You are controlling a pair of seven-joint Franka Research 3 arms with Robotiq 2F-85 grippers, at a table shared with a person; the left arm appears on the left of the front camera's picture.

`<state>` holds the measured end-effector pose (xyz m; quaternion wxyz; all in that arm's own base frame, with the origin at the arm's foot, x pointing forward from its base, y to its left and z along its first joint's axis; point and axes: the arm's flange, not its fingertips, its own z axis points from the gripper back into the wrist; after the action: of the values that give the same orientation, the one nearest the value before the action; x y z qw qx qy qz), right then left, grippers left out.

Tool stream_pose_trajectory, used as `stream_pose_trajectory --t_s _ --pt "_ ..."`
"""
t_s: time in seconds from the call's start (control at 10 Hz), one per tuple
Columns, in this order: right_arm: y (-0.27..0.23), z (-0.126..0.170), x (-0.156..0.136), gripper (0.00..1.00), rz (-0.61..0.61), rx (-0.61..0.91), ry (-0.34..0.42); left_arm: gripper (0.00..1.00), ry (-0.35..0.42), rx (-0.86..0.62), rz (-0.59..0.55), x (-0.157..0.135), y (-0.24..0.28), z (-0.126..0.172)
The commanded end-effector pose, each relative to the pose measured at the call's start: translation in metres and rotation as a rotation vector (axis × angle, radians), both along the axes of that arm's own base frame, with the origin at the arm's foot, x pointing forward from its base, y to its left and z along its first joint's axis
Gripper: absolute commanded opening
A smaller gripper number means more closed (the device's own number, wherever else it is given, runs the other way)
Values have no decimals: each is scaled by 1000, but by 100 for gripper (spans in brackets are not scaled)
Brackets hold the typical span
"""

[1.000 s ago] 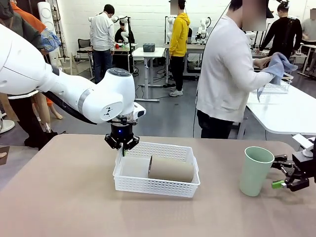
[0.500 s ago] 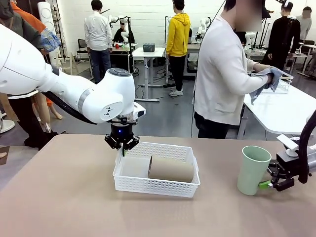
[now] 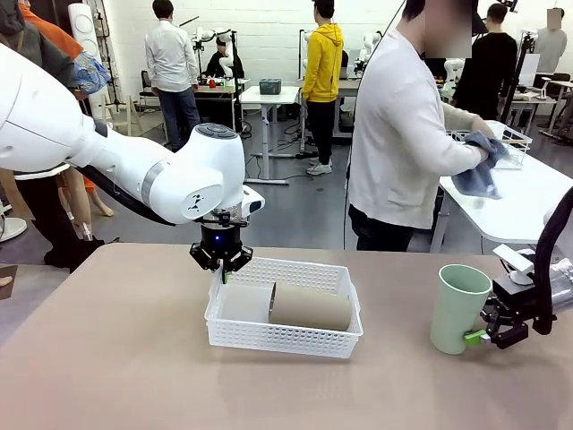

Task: Clean and organize the cups into the basket.
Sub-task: Pick up the Reusable plastic cup from the right side of the table and stack it inside the Organizing basket in the center of the table.

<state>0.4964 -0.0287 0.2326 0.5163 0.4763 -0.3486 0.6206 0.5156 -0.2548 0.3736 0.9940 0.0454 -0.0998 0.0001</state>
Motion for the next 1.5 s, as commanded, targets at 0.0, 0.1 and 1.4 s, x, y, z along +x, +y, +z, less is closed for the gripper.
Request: stream_pose_trajectory --t_s 0.0,0.1,1.4 --pt "10 2 10 100 14 -19 42 0 -1 -2 -1 0 -1 1" --pt "15 0 14 100 -14 -15 55 0 -1 -2 -1 0 -1 1" --pt "-1 170 -31 28 -440 -124 111 0 -1 -2 -1 0 -1 1"
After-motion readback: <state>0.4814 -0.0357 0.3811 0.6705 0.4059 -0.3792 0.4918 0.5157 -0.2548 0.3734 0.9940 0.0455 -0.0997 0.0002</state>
